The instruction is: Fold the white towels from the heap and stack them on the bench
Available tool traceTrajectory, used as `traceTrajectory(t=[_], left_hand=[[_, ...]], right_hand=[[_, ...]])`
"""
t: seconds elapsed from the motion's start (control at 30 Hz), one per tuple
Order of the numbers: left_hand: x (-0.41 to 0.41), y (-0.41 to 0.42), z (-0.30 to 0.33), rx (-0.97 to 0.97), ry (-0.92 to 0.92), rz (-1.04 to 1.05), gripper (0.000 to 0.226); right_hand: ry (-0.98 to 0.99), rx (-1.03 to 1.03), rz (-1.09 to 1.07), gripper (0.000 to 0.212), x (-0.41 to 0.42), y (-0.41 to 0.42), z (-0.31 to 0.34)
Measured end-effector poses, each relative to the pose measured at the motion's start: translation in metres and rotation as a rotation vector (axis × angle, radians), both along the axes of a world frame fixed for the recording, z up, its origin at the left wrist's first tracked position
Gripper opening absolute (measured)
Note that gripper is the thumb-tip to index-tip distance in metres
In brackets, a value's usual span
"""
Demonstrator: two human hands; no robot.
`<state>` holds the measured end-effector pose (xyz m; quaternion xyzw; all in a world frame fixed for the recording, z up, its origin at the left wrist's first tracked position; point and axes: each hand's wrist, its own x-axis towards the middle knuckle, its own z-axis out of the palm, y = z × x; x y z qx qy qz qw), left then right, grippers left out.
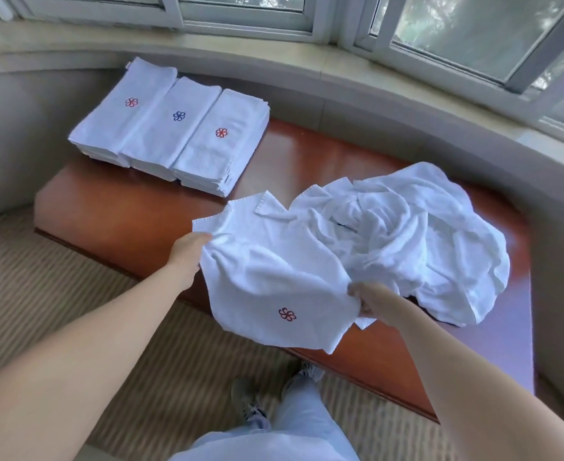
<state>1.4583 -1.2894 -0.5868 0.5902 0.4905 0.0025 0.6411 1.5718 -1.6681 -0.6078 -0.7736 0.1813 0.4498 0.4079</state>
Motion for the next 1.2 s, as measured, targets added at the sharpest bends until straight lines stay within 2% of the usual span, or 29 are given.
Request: traceTrajectory(t=[0.07, 0.1, 0.27, 0.4, 0.5, 0.6, 0.67, 0.73, 0.8, 0.87, 1.0, 1.1, 1.2], left_hand=[[-0.004, 0.000, -0.017, 0.085, 0.127, -0.111, 0.019], [-0.007, 0.000, -0.026, 0.115, 0.173, -0.141, 0.024], [-0.019, -0.007, -0.060, 0.184, 0.274, -0.194, 0.032], [-0.020, -0.007, -0.080, 0.171, 0.288, -0.142, 0.040], [-0.021, -0.004, -0.092, 0.129, 0.318, -0.076, 0.028], [-0.022, 0.001, -0.100, 0.111, 0.358, -0.046, 0.003], [-0.024, 0.004, -0.104, 0.071, 0.370, -0.026, 0.013], [-0.026, 0.008, -0.105, 0.017, 0.395, 0.009, 0.022], [-0.027, 0.011, -0.105, -0.024, 0.422, 0.041, 0.026], [-0.028, 0.014, -0.103, -0.039, 0.425, 0.068, 0.025], [-0.027, 0.022, -0.080, 0.070, 0.295, 0.035, 0.014], [-0.021, 0.035, -0.047, 0.119, 0.194, 0.085, 0.023], [-0.013, 0.055, -0.004, 0.171, 0.062, 0.149, 0.026]], right_hand=[[-0.063, -0.281, 0.288, 0.026, -0.001, -0.002, -0.015], [-0.127, -0.307, 0.327, 0.033, -0.001, 0.000, -0.023], [-0.243, -0.174, 0.324, 0.043, 0.011, 0.026, -0.051], [-0.309, -0.187, 0.365, 0.050, 0.029, 0.051, -0.076], [-0.335, -0.211, 0.370, 0.053, 0.043, 0.068, -0.096], [-0.343, -0.207, 0.348, 0.045, 0.053, 0.084, -0.114], [-0.362, -0.206, 0.343, 0.034, 0.059, 0.093, -0.121], [-0.395, -0.220, 0.360, 0.012, 0.065, 0.100, -0.124], [-0.417, -0.225, 0.354, 0.026, 0.066, 0.104, -0.124], [-0.405, -0.195, 0.308, 0.034, 0.066, 0.107, -0.119], [-0.317, -0.008, 0.137, 0.016, 0.069, 0.116, -0.083], [-0.269, 0.108, -0.049, 0.016, 0.080, 0.119, -0.035], [-0.302, 0.235, -0.196, 0.017, 0.094, 0.121, 0.025]])
